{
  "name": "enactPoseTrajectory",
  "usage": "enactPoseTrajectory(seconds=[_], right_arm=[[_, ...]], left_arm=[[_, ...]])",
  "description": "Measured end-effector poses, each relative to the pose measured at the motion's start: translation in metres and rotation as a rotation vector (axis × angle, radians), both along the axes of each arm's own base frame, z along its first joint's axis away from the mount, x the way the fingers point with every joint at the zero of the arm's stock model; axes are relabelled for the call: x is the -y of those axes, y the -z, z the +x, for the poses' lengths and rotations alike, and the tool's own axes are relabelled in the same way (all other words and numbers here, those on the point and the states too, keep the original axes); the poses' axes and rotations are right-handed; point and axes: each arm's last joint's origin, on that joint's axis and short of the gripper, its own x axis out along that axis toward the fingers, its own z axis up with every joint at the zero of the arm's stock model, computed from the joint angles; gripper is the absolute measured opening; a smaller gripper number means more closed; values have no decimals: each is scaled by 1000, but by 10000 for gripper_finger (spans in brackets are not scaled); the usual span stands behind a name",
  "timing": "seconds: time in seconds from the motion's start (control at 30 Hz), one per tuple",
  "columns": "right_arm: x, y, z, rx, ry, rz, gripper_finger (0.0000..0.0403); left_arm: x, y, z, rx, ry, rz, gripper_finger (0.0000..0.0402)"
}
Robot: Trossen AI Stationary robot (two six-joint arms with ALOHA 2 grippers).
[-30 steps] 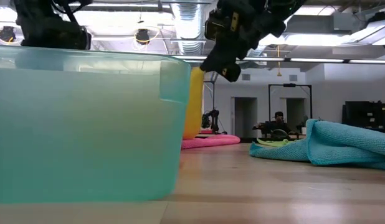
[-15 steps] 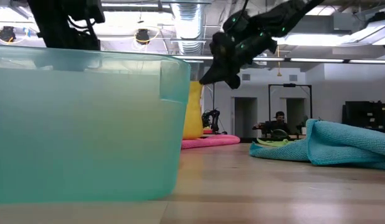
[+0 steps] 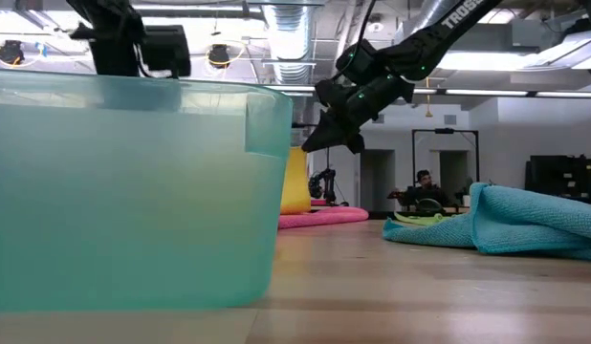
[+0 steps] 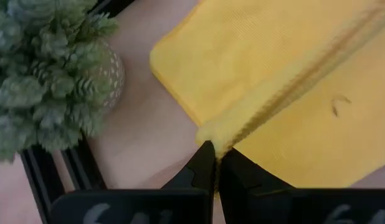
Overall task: Fold microfiber towels
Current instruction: Fold the yellow towel
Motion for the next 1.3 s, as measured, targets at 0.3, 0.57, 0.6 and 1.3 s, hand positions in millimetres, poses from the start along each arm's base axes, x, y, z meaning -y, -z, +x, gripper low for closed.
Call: enactPoseTrajectory(seconds=[0.3, 0.57, 0.6, 1.3], right_arm=[[9, 20, 4, -34, 5, 37, 0], [12, 16, 10, -11, 6, 12, 0], [14, 14, 10, -7, 11, 10, 0], [25, 37, 20, -42, 44, 54, 0]], left_arm=[[-14, 8, 4, -12, -7, -18, 0], [-10, -2, -3, 20, -1, -58, 0], [-11, -3, -4, 16, -5, -54, 0], [-19, -4, -11, 5, 23, -53, 0]])
